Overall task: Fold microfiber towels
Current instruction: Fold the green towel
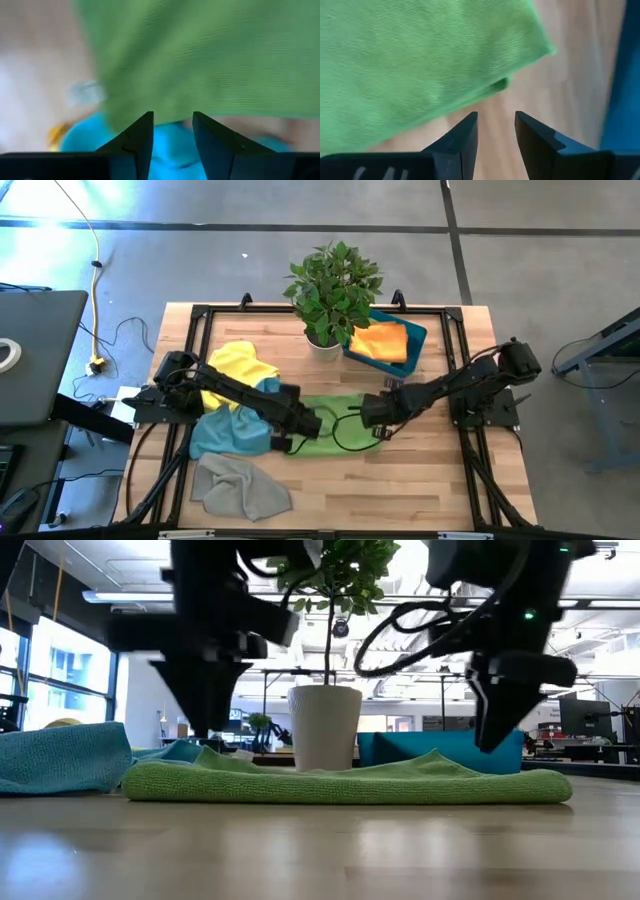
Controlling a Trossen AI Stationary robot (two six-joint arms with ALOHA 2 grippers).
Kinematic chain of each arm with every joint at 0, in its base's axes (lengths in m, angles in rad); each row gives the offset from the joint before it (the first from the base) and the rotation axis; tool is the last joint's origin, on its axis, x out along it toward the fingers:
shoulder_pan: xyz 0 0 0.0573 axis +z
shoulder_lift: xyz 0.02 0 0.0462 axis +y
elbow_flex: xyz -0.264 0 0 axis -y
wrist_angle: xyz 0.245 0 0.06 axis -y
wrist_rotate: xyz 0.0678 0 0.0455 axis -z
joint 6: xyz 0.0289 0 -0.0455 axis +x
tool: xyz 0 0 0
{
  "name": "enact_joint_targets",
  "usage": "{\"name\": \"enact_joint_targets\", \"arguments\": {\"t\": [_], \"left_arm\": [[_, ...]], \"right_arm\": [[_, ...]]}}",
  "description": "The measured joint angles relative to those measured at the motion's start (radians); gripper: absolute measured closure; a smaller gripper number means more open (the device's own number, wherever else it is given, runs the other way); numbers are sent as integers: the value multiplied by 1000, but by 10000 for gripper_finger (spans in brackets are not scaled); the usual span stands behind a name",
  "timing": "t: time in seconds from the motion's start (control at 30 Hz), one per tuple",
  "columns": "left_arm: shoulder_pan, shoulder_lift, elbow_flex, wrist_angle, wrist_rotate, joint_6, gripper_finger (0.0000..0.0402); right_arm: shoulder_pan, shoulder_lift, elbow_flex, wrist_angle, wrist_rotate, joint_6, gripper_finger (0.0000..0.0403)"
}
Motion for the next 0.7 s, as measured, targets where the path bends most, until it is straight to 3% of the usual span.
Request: {"name": "enact_joint_targets", "arguments": {"t": [0.17,0.47,0.7], "left_arm": [[-43,0,-37,170,116,90,281],[-62,3,-147,339,97,-13,283],[-63,0,-195,365,96,-104,283]], "right_arm": [[50,-78,-99,138,2,155,279],[93,-162,-363,509,23,480,277],[97,-152,-432,691,25,578,232]]}}
